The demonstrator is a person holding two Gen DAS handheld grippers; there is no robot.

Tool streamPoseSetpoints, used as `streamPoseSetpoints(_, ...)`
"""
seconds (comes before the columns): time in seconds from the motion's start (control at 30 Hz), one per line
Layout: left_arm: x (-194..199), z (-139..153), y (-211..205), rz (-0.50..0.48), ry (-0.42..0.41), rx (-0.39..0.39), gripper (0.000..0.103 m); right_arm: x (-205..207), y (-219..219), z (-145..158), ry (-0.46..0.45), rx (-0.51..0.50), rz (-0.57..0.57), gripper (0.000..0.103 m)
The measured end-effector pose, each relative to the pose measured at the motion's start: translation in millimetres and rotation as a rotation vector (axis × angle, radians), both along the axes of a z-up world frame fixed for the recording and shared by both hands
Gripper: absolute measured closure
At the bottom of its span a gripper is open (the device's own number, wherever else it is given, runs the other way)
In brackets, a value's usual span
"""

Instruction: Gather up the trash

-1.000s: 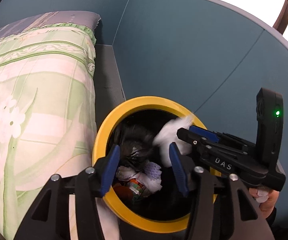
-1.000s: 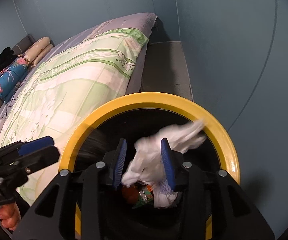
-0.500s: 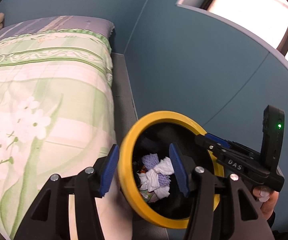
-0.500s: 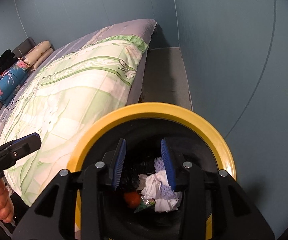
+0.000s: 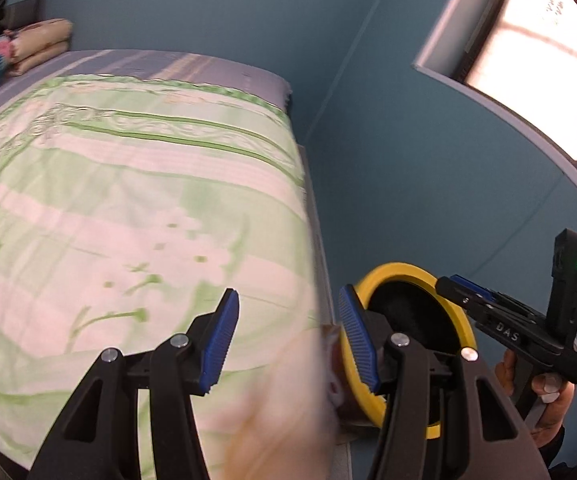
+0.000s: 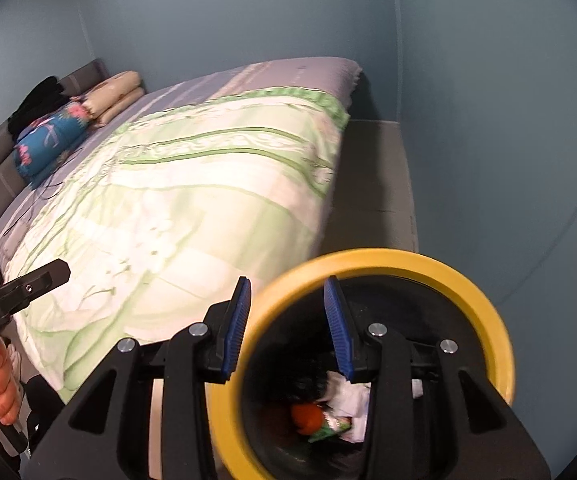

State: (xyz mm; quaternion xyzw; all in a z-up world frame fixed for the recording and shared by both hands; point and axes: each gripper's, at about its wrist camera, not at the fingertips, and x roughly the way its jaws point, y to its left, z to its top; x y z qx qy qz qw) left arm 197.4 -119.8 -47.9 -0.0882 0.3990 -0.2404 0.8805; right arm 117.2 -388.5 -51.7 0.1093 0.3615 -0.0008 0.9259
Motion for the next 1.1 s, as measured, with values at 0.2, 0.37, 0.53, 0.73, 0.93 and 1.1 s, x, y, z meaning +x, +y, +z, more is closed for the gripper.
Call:
streamPoseSetpoints(0.2, -11, 11, 51, 0.096, -0.022, 0.001, 0.053, 14, 47, 13, -0.029, -0.008, 0.092, 0.064)
streamPoseSetpoints(0.37, -23, 23, 91, 0.166, -0.044, 0.013, 0.053, 20, 84, 26, -0.057, -0.016, 0.156, 0.063)
streamPoseSetpoints(0.53, -33, 31, 120, 0.221, -0.061, 0.028, 0.053, 18, 111, 42, -0.108, -0.041, 0.182, 0.059)
streamPoseSetpoints(0.73, -51, 41, 147, 0.288, -0.108, 0.038, 0.040, 7, 130, 57, -0.183, -0.057, 0.188, 0.048)
streamPoseSetpoints(0.93, -74, 56, 166, 0.356, -0.194, 0.042, 0.025, -10, 137, 72, -0.268, -0.032, 0.158, 0.022)
streamPoseSetpoints(1.1, -91, 67, 177, 0.410, -0.253, 0.023, 0.016, -26, 140, 83, -0.336, -0.006, 0.146, 0.014)
